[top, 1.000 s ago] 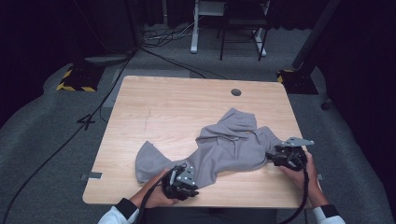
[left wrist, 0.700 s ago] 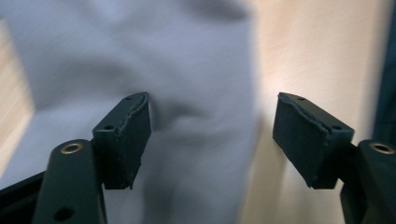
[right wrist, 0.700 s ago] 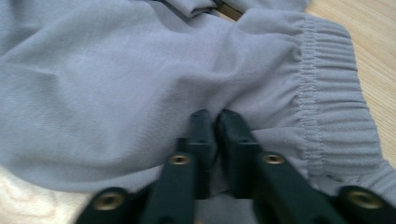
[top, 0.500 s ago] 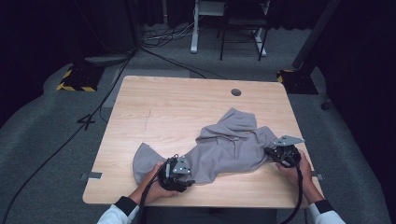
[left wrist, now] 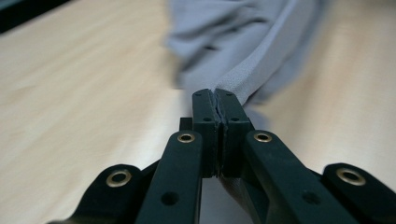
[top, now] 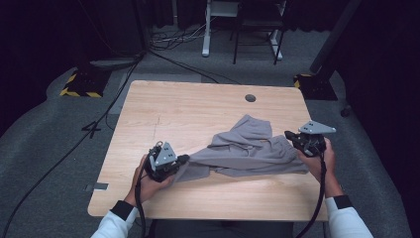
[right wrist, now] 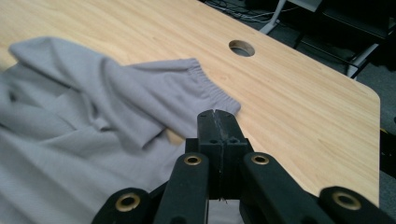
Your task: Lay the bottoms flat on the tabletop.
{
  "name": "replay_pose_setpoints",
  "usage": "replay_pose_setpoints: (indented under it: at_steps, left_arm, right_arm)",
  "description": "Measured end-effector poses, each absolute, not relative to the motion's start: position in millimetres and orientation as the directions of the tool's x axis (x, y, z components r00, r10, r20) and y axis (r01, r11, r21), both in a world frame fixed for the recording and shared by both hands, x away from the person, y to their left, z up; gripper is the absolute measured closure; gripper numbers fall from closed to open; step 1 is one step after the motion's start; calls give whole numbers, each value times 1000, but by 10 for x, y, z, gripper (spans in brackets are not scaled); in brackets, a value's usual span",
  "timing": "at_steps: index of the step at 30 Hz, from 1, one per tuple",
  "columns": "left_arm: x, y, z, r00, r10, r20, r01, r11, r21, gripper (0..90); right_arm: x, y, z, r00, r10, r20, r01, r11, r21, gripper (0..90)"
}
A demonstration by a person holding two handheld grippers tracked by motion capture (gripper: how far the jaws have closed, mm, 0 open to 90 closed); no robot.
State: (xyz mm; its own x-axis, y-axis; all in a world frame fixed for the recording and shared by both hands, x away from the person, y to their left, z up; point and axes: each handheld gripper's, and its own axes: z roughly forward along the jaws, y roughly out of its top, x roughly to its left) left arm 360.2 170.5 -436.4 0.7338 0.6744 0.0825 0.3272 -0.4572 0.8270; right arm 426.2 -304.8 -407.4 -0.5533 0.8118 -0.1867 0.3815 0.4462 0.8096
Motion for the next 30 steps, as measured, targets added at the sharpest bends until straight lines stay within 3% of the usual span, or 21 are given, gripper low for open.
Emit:
replay_pose_setpoints:
  at_steps: [4, 7, 9, 12, 19, 24, 27, 30]
  left_arm:
    - [3876, 1941, -4524, 643, 765, 34, 464, -424, 778, 877]
    - [3990, 2122, -4693, 594, 804, 27, 547, -428, 720, 877]
    - [4001, 2221, -4746, 578, 816, 1, 583, -413, 700, 877]
    - [3986, 2308, -4788, 587, 809, -37, 592, -398, 701, 873]
    - [3954, 2256, -4869, 612, 791, -8, 585, -445, 678, 858]
    - [3954, 2248, -4926, 621, 783, -27, 596, -450, 665, 851]
    - [3946, 2259, -4928, 644, 762, -65, 598, -449, 664, 846]
    - [3935, 2247, -4932, 676, 728, -115, 599, -452, 661, 847]
  right_arm:
    - [4309, -3017, -4137, -546, 823, -159, 397, 421, 816, 868]
    - [4278, -2981, -4245, -629, 769, -112, 398, 443, 803, 764]
    - [4228, -2930, -4343, -709, 701, -75, 397, 485, 780, 633]
    - [4128, -2843, -4490, -773, 632, -49, 391, 536, 748, 439]
    - [4070, -2610, -4653, -828, 556, -66, 355, 613, 706, 316]
    - [4124, -2521, -4769, -815, 567, -123, 371, 673, 640, 340]
    - [4125, -2485, -4801, -787, 583, -200, 367, 705, 607, 570]
    - [4125, -2517, -4781, -779, 599, -188, 374, 683, 628, 739]
